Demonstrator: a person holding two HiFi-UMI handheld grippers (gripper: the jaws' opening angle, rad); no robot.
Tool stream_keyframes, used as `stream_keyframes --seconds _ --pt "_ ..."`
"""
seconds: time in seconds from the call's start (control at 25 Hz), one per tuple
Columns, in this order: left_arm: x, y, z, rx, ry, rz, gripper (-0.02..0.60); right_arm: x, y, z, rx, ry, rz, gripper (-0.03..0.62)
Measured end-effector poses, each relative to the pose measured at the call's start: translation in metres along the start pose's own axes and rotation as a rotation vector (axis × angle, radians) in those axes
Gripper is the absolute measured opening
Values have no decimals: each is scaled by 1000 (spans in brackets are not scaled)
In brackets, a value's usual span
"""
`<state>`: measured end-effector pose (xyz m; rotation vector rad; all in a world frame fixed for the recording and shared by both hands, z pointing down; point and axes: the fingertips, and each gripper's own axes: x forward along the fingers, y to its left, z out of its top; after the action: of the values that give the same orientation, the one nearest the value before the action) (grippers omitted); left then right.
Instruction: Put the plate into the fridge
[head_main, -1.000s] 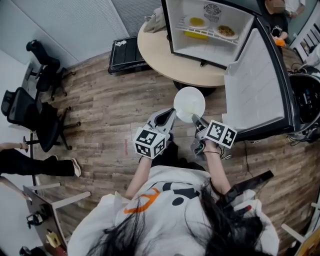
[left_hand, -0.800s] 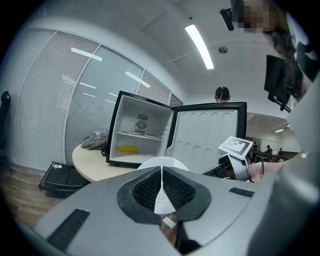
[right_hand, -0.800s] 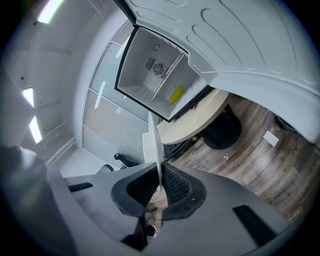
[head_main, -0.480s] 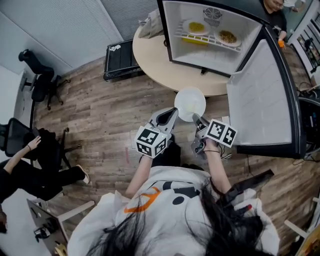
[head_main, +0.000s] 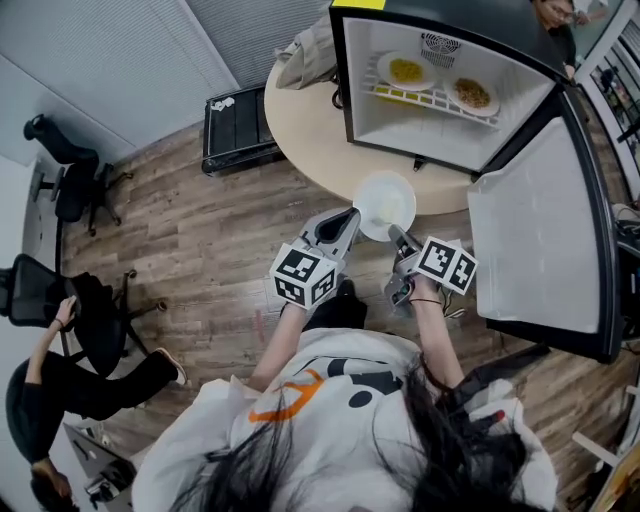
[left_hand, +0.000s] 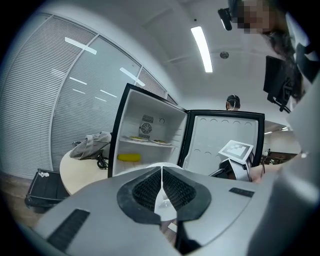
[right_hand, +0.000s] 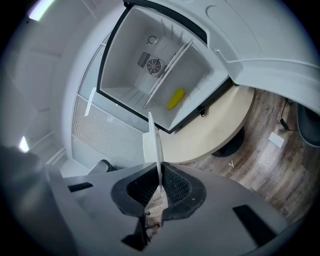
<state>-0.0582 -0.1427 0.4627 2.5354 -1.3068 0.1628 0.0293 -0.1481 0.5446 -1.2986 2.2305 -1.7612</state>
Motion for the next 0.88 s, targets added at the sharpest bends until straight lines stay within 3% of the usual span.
stream_keyframes --seconds 0.4,0.88 --pt "28 46 14 9 15 -78 11 39 10 22 36 -62 -37 26" --pt "40 62 16 18 35 -186 11 48 10 29 97 -155 -92 26"
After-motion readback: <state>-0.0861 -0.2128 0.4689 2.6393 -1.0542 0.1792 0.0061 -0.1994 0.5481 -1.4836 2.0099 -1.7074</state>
